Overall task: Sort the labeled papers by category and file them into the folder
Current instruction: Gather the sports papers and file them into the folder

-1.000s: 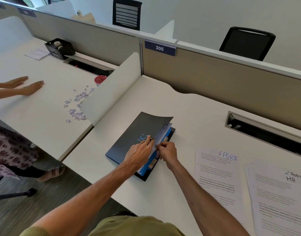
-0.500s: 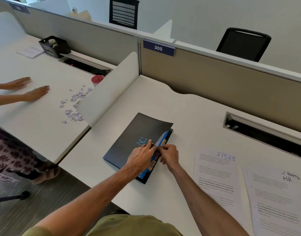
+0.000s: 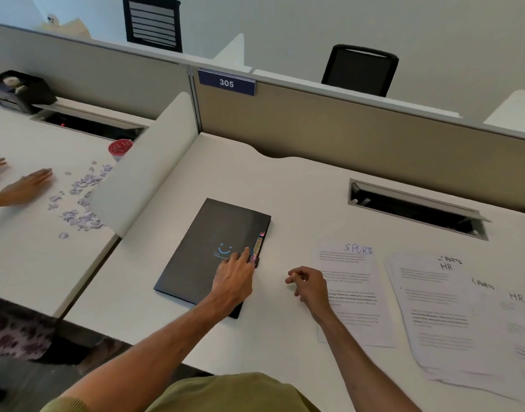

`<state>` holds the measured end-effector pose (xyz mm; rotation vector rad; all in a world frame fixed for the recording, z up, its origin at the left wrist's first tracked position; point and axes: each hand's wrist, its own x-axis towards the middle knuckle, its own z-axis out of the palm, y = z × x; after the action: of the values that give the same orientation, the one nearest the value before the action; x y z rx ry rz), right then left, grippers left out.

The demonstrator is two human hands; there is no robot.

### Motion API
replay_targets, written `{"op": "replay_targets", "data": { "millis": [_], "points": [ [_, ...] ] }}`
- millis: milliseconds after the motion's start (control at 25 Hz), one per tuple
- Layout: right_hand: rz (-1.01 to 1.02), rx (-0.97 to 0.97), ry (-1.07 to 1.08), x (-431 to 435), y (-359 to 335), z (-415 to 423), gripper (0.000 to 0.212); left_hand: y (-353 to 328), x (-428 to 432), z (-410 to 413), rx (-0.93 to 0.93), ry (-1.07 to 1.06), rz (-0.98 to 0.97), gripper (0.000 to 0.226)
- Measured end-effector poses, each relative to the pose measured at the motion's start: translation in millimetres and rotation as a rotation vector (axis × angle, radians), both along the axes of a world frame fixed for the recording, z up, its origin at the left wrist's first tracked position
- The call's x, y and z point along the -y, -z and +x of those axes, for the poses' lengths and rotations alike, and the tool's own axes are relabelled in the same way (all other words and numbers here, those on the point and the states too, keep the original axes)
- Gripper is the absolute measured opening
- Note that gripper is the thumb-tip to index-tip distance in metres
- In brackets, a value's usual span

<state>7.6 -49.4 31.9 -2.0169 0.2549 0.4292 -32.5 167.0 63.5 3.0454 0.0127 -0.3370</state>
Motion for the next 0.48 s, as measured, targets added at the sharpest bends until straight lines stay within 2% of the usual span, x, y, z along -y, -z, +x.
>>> {"op": "replay_targets", "data": {
  "millis": [160, 320, 400, 480],
  "points": [
    [0.07, -0.017, 0.151, 31.3, -3.3, -19.0, 0.012, 3.5, 15.5, 0.0, -0.01, 0.081, -0.068, 0.039],
    [0.095, 0.002, 0.241, 69.8, -7.6, -29.8, 0.011, 14.0, 49.2, 2.3, -0.053, 0.158, -0.12, 0.049],
    [0.04, 0.025, 0.251, 92.9, -8.0, -29.3, 0.014, 19.3, 73.9, 3.6, -0.053, 0.198, -0.144, 0.055],
    [-0.109, 0.084, 0.229, 116.4, -4.9, -26.5, 0.017, 23.2, 98.1, 5.2, -0.059, 0.213, -0.179, 0.06]
  ]
}}
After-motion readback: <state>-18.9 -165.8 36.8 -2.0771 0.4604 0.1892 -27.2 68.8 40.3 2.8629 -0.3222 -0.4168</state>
